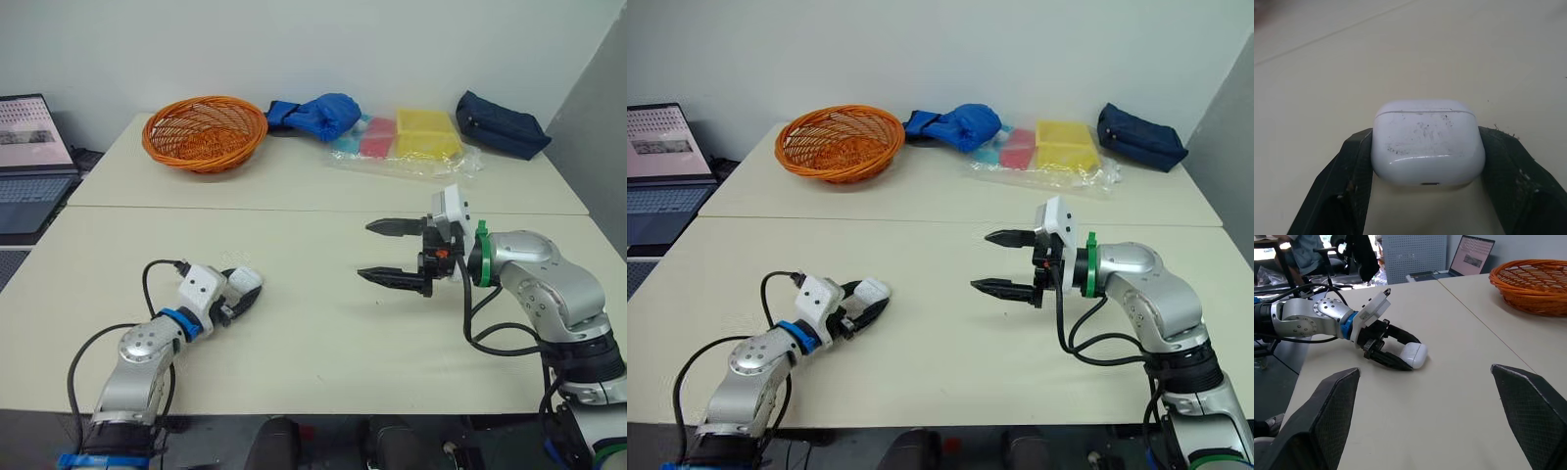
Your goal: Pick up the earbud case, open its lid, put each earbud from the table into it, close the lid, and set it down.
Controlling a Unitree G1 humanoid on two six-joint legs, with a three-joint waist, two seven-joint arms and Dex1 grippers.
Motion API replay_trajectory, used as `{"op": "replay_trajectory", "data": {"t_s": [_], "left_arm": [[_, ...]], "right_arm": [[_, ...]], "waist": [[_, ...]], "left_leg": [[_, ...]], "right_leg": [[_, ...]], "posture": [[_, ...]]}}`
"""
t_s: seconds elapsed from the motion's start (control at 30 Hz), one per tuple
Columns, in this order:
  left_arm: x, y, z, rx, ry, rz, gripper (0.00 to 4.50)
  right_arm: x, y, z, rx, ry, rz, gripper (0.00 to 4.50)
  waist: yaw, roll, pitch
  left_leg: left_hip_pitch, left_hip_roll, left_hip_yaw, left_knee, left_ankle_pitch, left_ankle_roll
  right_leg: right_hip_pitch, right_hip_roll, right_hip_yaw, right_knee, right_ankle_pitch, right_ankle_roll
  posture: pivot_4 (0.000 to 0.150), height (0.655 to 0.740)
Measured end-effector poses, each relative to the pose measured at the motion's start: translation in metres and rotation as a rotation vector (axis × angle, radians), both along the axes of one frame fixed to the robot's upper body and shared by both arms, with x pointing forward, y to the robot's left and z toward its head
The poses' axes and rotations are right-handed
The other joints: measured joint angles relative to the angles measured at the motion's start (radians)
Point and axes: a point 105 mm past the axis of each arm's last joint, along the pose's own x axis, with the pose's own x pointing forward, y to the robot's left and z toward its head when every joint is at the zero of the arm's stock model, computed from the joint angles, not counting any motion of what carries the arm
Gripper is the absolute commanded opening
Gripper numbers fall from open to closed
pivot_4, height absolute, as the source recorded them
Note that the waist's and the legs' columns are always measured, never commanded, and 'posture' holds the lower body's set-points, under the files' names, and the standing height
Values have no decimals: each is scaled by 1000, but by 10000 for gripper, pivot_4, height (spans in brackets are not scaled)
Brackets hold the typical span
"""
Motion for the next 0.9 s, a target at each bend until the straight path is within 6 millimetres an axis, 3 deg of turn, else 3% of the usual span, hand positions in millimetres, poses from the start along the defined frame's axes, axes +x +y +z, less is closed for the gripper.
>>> {"op": "replay_trajectory", "data": {"t_s": [0.07, 0.13, 0.2, 0.37, 0.63, 0.9], "left_arm": [[19, -20, 54, 124, -243, -159, 27911], [22, -44, 108, 237, -504, -312, 27911], [19, -60, 130, 327, -677, -425, 27911], [18, -78, 118, 429, -803, -594, 27911], [8, -102, 140, 419, -1035, -722, 27911], [0, -111, 138, 389, -1107, -782, 27911]], "right_arm": [[4, 5, 16, 68, 62, -2, 45000], [3, 11, 27, 95, 101, 24, 45000], [3, 14, 27, 121, 151, 30, 45000], [15, 18, 14, 124, 223, -7, 45000], [22, 39, 11, 118, 202, -22, 45000], [27, 51, 11, 194, 291, -34, 45000]], "waist": [[6, 0, 0], [9, 0, -1], [11, 2, -4], [-1, 2, -3], [-4, 2, -3], [-4, 2, -3]], "left_leg": [[-6, 1, 0, 3, 0, 0], [-5, 1, 1, 3, 0, 0], [-3, 0, 3, 1, 0, 0], [-10, -1, 7, 1, -1, 1], [-13, -1, 4, 3, -1, 1], [-13, -1, 4, 4, -1, 1]], "right_leg": [[-2, 1, -3, 0, 6, -5], [-1, 1, -2, -2, 6, -5], [0, 1, -2, -5, 7, 0], [-6, 3, -2, -6, 7, 3], [-9, 5, -4, -2, 7, 3], [-9, 5, -4, 0, 7, 3]], "posture": [[1500, 7400], [1500, 7400], [1500, 7400], [1500, 7400], [1500, 7400], [1500, 7400]]}}
